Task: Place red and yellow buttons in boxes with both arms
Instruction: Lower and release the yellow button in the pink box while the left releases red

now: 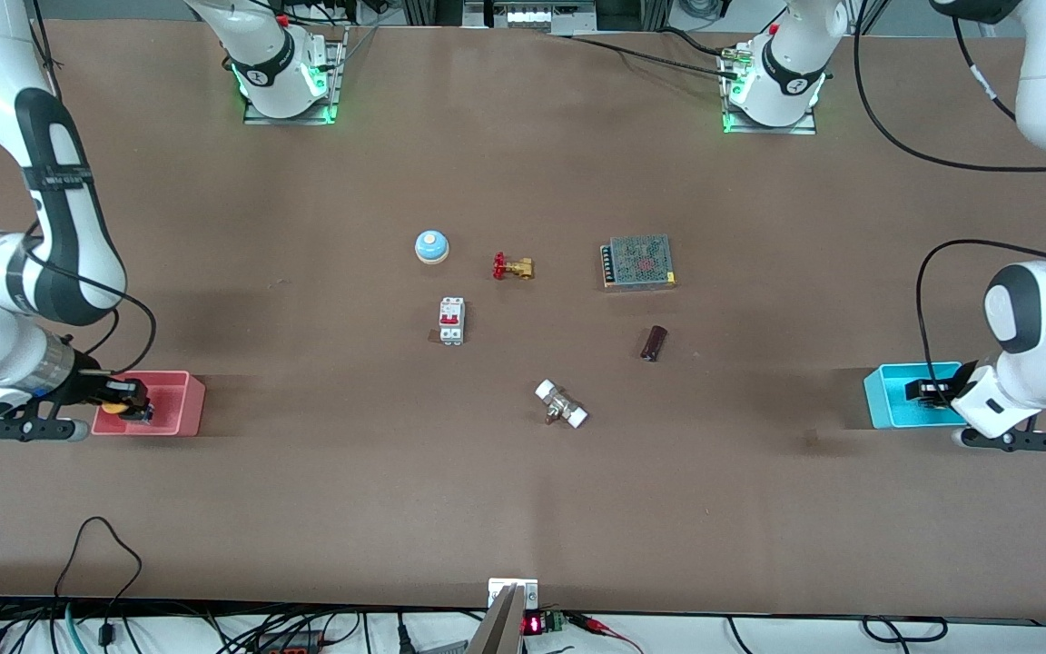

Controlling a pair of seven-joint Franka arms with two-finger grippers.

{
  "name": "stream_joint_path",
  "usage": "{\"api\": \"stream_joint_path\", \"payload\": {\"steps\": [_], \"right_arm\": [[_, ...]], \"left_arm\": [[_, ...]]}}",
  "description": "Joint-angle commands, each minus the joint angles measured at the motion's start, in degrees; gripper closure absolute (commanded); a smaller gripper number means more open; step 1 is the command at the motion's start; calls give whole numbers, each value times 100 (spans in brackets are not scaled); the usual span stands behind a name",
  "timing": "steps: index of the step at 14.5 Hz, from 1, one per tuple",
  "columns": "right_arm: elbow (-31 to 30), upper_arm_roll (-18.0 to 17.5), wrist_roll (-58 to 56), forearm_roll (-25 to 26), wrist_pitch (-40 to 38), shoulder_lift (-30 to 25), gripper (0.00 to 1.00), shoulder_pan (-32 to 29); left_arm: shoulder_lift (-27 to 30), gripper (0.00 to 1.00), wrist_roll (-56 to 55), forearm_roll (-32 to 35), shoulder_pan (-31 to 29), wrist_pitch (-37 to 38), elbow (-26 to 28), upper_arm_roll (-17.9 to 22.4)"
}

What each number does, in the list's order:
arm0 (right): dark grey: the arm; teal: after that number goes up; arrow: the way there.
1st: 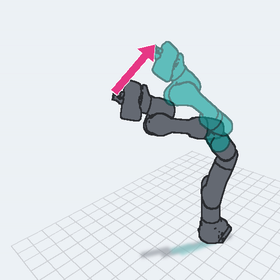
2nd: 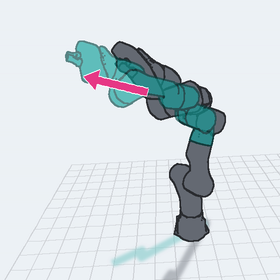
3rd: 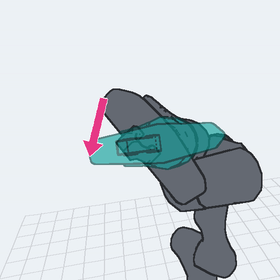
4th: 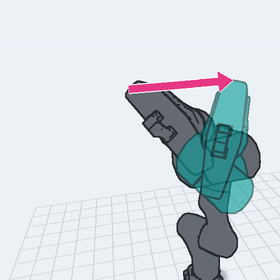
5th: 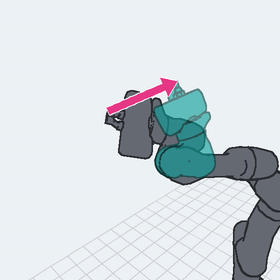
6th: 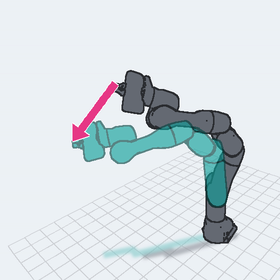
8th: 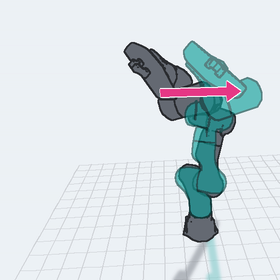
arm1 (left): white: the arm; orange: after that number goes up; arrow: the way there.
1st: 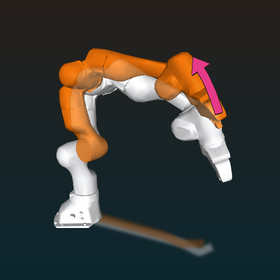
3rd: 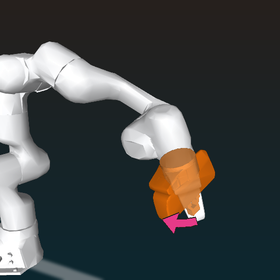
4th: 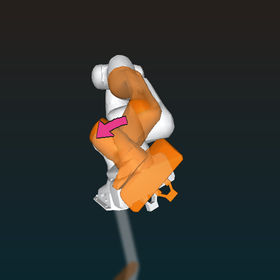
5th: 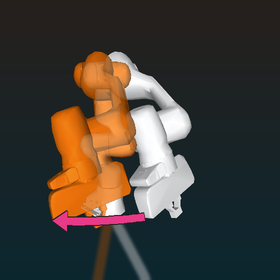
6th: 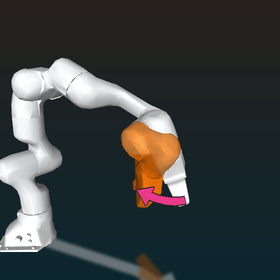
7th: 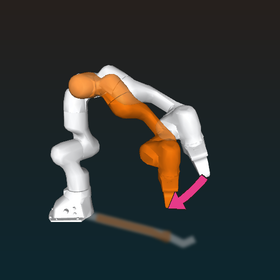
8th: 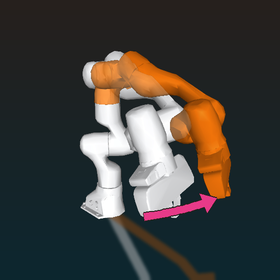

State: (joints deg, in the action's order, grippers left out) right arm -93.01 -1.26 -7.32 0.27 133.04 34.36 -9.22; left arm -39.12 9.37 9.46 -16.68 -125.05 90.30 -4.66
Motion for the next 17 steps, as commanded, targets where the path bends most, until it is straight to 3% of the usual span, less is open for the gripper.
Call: {"api": "stream_joint_path", "payload": {"steps": [1, 7, 9, 10, 11, 12, 13, 15, 17], "right_arm": [[82, -32, -121, -123, 81, 141, 82, -27], [-129, -32, -139, -123, 468, 299, 79, -27], [-129, -32, -130, -123, 494, 378, 66, -19], [-138, -32, -130, -123, 555, 387, 65, -19], [-138, -32, -130, -123, 565, 413, 64, -10], [-138, -32, -130, -123, 565, 414, 64, -1], [-138, -32, -130, -123, 565, 414, 62, -1], [-138, -32, -130, -123, 565, 414, 43, -1], [-138, -32, -138, -123, 565, 414, 26, -1]], "left_arm": [[1, 86, 144, -41, -124, -2, 57, -105], [-122, 83, 171, -103, -195, -406, 225, -123], [-166, 83, 162, -111, -195, -546, 277, -123], [-192, 82, 171, -103, -221, -599, 313, -123], [-192, 76, 162, -103, -230, -670, 348, -123], [-192, 47, 162, -103, -230, -679, 357, -123], [-184, 30, 162, -103, -239, -670, 357, -123], [-140, 5, 171, -111, -257, -609, 357, -123], [-26, 0, 214, -103, -257, -504, 348, -123]]}}
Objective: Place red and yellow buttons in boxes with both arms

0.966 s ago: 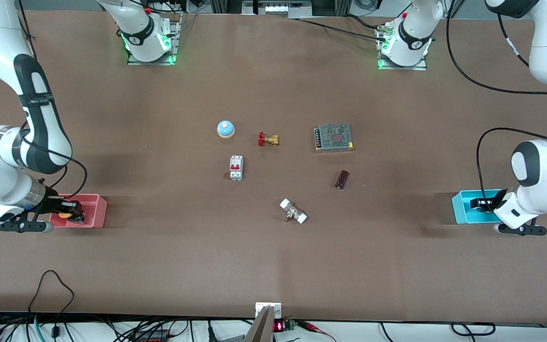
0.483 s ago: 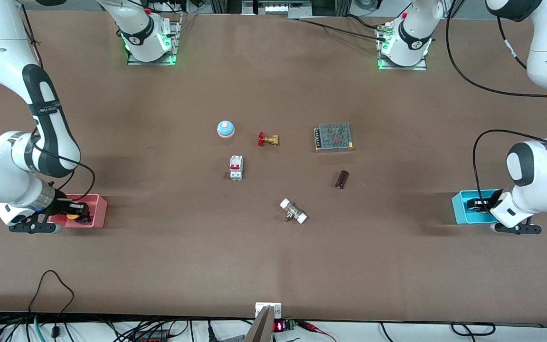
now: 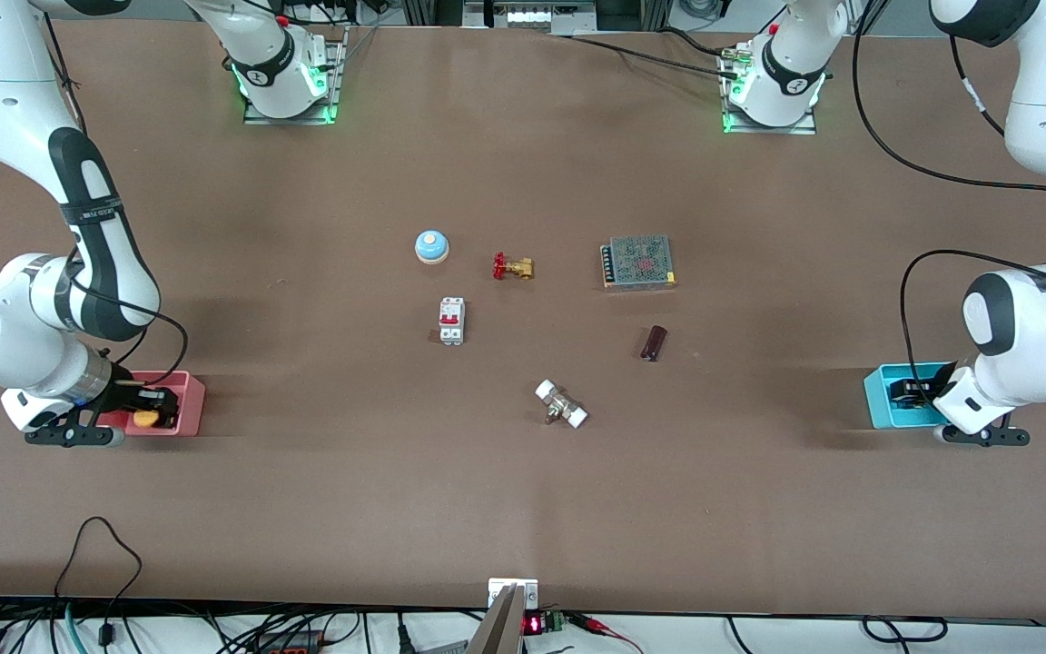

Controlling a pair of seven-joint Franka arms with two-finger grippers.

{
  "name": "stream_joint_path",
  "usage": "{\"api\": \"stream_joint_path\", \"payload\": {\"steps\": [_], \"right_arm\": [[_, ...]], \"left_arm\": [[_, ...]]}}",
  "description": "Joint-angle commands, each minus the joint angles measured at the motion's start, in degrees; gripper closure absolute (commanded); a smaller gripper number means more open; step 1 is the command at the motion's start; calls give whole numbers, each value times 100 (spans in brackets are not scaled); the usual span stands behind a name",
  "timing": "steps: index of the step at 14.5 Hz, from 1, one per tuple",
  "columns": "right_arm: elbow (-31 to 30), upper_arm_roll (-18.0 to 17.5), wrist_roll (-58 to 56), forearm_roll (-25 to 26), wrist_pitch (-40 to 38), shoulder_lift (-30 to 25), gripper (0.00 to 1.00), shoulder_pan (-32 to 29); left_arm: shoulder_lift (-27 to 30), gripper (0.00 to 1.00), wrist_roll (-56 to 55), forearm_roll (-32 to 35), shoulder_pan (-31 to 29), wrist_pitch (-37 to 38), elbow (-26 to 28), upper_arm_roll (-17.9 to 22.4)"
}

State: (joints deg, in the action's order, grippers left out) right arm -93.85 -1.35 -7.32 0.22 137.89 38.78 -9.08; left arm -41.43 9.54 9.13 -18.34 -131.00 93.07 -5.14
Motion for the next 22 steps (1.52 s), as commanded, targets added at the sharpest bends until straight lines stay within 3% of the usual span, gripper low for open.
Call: {"api": "stream_joint_path", "payload": {"steps": [1, 3, 8, 14, 18, 22], "right_arm": [[-54, -23, -138, -119, 71, -37, 17, -15], [-46, -23, -138, -119, 36, -116, 0, -7], [-19, -76, -112, -119, -1552, -1292, 0, 64], [-54, -85, -68, -128, -2476, -2742, 0, 178], [-54, -111, -51, -119, -3547, -3560, 0, 335], [-37, -225, -6, -66, -3936, -3843, 0, 459]], "left_arm": [[301, 0, 259, -69, -91, 188, 54, -84], [565, 0, 277, -69, -82, 634, 45, -101], [1408, 0, 277, -69, -47, 1988, -139, -277], [1937, 0, 102, -69, -29, 3895, -1202, -1119], [2314, 0, -31, -69, -29, 5029, -1467, -1577], [2622, 0, -101, 9, -21, 5155, -1458, -2061]]}}
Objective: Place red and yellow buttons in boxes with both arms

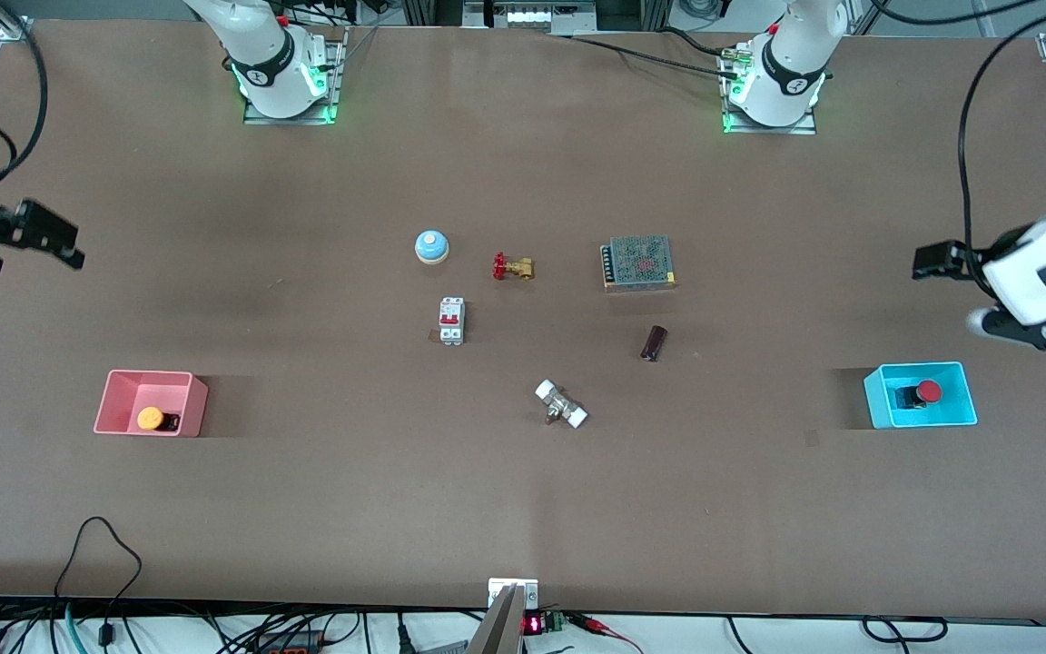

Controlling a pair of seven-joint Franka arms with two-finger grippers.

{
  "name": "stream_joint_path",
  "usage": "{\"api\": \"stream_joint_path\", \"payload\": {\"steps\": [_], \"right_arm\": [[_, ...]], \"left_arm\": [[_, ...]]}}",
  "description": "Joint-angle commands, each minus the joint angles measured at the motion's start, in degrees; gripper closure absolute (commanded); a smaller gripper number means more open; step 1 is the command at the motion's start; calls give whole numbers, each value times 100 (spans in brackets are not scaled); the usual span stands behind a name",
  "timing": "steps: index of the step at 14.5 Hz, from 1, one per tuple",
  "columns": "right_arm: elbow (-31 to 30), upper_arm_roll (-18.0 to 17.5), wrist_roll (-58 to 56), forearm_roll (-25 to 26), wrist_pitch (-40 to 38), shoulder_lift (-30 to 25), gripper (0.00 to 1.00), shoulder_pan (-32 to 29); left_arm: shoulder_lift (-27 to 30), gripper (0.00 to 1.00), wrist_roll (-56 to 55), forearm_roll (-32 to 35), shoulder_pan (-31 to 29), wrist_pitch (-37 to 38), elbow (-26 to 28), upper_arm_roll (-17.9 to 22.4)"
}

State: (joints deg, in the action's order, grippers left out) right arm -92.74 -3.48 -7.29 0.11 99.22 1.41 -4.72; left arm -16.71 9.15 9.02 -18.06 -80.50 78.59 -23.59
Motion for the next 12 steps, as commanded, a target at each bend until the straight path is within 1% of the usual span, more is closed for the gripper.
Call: {"api": "stream_joint_path", "payload": {"steps": [1, 3, 4, 5, 6, 7, 9, 10, 11, 12], "right_arm": [[-131, -12, 52, -73, -70, -106, 0, 93], [-113, -3, 385, -73, -139, -98, 0, 199], [-104, -3, 395, -56, -140, -89, 0, 234], [-95, 5, 386, -29, -140, -80, 0, 295], [-78, 23, 378, -20, -149, -54, 0, 305], [-69, 32, 377, -12, -149, -54, 0, 305], [-60, 23, 369, 6, -157, -27, 0, 296], [-60, 6, 377, 15, -184, -18, 0, 305], [-51, -3, 377, 6, -192, -1, 0, 305], [-43, -3, 377, 6, -193, 17, 0, 296]], "left_arm": [[151, 0, -62, 12, -66, 96, -19, -216], [203, 0, -158, -172, -57, 0, 7, -120], [404, 0, -368, -373, 152, -184, 77, 142], [693, 0, -527, -462, 885, -325, 277, 919], [1053, 0, -563, -463, 1492, -466, 627, 1570], [1317, 0, -555, -463, 1655, -780, 927, 1725], [1906, 0, -493, -532, 1945, -1536, 1839, 2181], [2100, 0, -493, -733, 2008, -1696, 2166, 2270], [2111, 0, -493, -900, 2000, -1689, 2186, 2297], [2102, 0, -484, -928, 1991, -1671, 2178, 2298]]}}
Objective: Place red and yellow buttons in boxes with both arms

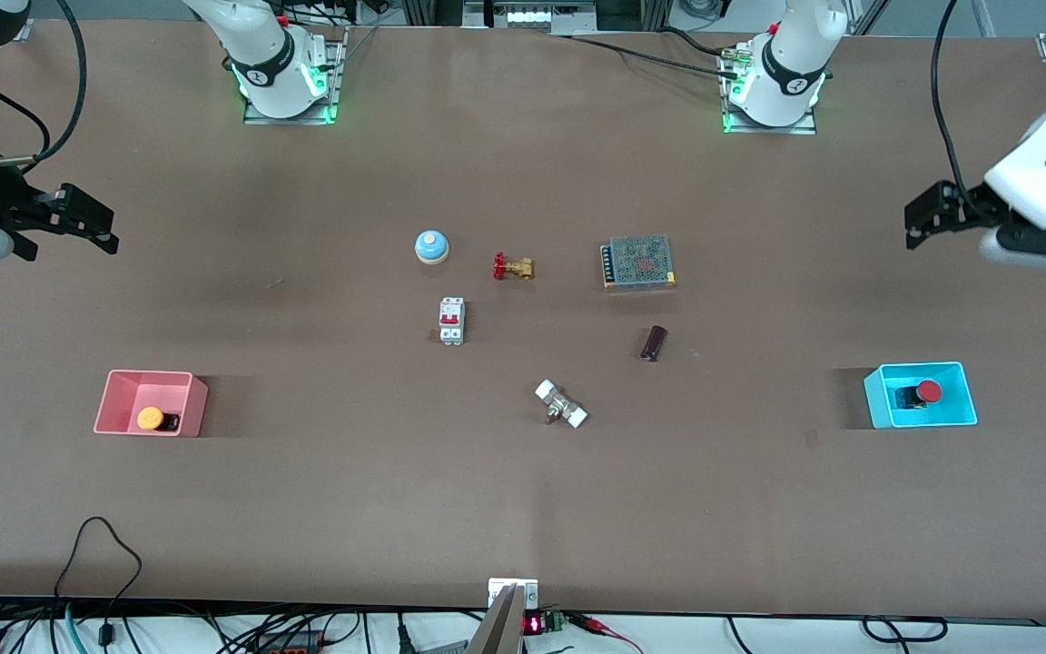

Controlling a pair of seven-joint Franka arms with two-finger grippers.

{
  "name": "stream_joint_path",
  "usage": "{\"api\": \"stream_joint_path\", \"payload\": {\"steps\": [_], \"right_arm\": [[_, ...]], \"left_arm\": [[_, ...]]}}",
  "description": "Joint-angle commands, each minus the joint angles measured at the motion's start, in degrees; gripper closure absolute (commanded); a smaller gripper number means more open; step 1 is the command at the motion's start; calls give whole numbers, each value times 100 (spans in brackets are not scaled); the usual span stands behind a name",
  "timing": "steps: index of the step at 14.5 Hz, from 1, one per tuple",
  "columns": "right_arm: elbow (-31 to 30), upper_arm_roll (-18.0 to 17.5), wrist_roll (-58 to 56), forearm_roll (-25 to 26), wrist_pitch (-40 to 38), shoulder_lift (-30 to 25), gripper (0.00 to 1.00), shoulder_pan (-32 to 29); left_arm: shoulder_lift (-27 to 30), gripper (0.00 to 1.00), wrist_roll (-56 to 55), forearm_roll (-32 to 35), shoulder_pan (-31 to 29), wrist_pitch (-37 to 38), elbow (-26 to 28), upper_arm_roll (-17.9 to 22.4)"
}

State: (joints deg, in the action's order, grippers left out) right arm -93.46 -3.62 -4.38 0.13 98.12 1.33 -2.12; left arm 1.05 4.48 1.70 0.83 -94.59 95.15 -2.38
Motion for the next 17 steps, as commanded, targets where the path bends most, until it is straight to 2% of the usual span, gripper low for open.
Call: {"api": "stream_joint_path", "payload": {"steps": [1, 10, 17], "right_arm": [[30, 11, 95, -4, -74, 25, 0, 36], [30, 11, 86, 5, -92, 25, 0, 36], [30, 2, 95, 5, -162, 25, 0, 36]], "left_arm": [[308, 0, -18, -197, 110, -297, 522, 177], [194, 0, -26, -118, 67, -280, 470, 150], [-79, 0, -97, -118, 67, -306, 206, 150]]}}
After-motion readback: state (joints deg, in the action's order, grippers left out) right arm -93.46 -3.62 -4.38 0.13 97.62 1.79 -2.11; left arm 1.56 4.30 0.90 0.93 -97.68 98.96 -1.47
